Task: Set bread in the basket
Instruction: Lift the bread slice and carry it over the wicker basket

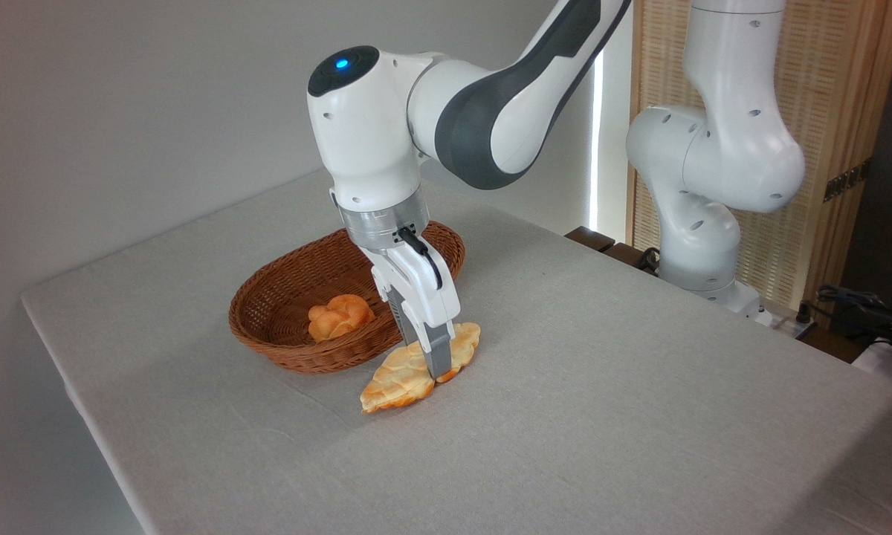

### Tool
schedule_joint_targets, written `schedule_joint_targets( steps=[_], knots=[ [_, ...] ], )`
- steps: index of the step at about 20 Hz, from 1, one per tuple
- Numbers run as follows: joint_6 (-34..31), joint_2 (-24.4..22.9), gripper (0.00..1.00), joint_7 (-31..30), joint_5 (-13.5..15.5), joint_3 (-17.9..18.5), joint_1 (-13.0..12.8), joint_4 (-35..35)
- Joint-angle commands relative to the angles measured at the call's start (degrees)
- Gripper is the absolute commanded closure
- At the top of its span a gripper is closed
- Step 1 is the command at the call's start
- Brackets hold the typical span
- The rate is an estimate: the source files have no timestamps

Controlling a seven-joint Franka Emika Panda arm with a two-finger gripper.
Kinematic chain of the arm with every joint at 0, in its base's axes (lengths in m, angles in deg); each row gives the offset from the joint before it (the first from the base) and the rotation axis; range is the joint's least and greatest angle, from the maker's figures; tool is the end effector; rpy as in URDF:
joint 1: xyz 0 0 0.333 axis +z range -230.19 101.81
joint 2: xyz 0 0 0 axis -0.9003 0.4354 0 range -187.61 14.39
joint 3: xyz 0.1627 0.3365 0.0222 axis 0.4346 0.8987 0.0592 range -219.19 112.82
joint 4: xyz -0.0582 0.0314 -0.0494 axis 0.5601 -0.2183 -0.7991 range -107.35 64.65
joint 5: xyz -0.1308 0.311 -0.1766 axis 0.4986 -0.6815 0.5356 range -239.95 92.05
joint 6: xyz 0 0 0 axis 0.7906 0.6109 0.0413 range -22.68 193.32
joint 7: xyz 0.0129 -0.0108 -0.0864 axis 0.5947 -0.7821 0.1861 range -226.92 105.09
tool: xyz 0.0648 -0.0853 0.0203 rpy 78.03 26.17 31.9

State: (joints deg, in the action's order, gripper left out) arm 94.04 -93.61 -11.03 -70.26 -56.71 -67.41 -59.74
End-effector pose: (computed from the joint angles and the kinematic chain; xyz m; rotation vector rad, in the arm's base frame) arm 0.4697 -0.0603 0.4743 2.7143 -1.4076 -0.1133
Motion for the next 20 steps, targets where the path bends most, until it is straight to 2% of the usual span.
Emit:
schedule_joint_targets(
  steps=[1,3,5,8,10,12,13,17,20],
  knots=[
    [-0.41,-0.91,0.80,1.54,0.97,0.10,-0.04,-0.02],
    [-0.41,-1.61,0.80,1.45,0.88,0.18,-0.04,0.33],
    [-3.11,-3.10,0.80,1.45,0.62,0.62,-0.04,2.25],
    [-11.71,-4.07,0.79,1.54,0.62,4.13,0.05,10.31],
    [-19.53,-3.98,0.78,0.66,0.62,4.31,0.05,17.08],
    [-26.04,-4.07,0.78,-2.57,0.62,3.44,0.05,21.14],
    [-27.90,-4.07,0.78,-4.94,0.70,1.78,-0.03,21.77],
    [-27.40,-3.11,0.75,-14.17,1.58,-5.34,-0.21,21.34],
    [-26.78,-1.70,0.75,-17.71,1.67,-7.28,-3.54,19.85]
  ],
)
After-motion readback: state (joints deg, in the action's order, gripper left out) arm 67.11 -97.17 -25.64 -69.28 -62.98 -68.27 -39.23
